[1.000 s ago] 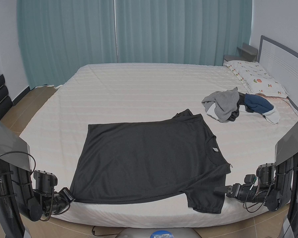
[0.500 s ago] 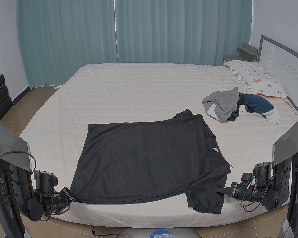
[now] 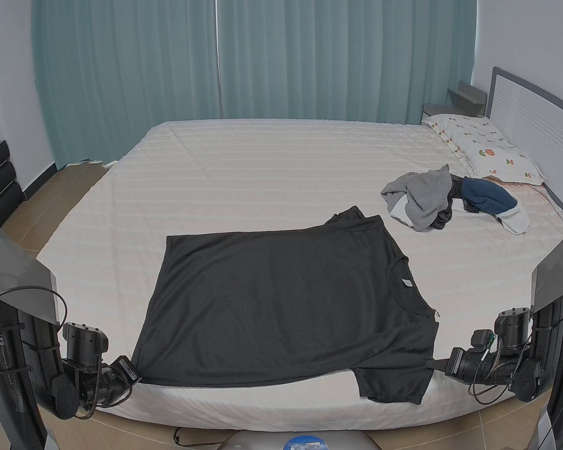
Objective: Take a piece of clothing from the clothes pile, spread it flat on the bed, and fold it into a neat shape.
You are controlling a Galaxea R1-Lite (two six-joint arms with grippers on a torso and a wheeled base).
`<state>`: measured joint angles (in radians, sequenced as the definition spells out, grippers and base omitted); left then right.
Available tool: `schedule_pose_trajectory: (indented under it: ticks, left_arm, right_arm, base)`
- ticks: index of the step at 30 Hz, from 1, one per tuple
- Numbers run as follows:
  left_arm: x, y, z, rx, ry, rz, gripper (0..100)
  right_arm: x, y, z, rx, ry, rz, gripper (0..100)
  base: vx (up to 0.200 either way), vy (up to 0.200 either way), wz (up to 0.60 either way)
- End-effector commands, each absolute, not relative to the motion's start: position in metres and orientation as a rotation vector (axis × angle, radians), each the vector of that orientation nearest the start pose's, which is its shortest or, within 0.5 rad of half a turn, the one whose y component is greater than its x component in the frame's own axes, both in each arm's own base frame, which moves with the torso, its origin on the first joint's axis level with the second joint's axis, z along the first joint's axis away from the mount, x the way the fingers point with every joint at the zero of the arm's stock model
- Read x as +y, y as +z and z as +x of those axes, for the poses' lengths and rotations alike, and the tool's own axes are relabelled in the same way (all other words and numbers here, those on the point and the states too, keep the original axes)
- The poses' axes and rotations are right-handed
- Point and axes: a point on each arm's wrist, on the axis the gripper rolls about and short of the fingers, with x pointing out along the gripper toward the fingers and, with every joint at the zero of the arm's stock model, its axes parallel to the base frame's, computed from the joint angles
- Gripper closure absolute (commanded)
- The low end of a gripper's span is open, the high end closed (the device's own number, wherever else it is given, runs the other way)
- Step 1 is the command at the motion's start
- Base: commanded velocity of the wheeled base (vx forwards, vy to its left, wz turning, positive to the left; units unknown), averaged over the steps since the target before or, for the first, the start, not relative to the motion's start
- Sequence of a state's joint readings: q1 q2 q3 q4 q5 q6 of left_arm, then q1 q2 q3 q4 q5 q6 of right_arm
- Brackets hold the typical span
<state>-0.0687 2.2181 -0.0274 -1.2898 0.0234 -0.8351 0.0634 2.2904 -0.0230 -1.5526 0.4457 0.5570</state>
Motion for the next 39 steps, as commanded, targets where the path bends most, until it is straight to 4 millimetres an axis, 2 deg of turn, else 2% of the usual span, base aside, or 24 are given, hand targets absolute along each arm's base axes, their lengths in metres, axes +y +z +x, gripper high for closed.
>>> schedule_pose_trajectory:
  ticks: [1, 5, 15, 32, 39]
  left_arm:
    - [-0.013, -0.027, 0.202, 0.861, 0.338, -0.727, 100]
    - [-0.011, -0.027, 0.202, 0.862, 0.342, -0.715, 100]
    - [-0.010, -0.026, 0.199, 0.871, 0.342, -0.697, 100]
    - [-0.007, -0.028, 0.194, 0.910, 0.365, -0.638, 100]
    - [-0.008, -0.017, 0.185, 0.954, 0.351, -0.596, 100]
  right_arm:
    - [0.021, -0.019, 0.212, 0.840, 0.263, 0.665, 100]
    - [0.025, -0.020, 0.207, 0.900, 0.259, 0.650, 100]
    - [0.022, 0.002, 0.184, 0.991, 0.232, 0.621, 100]
    - [0.020, 0.010, 0.161, 1.108, 0.230, 0.552, 100]
    - [0.018, 0.013, 0.148, 1.165, 0.197, 0.479, 100]
  base:
    - [0.000, 0.000, 0.00]
    - [0.000, 0.000, 0.00]
    - [0.000, 0.000, 0.00]
    - [0.000, 0.000, 0.00]
    - [0.000, 0.000, 0.00]
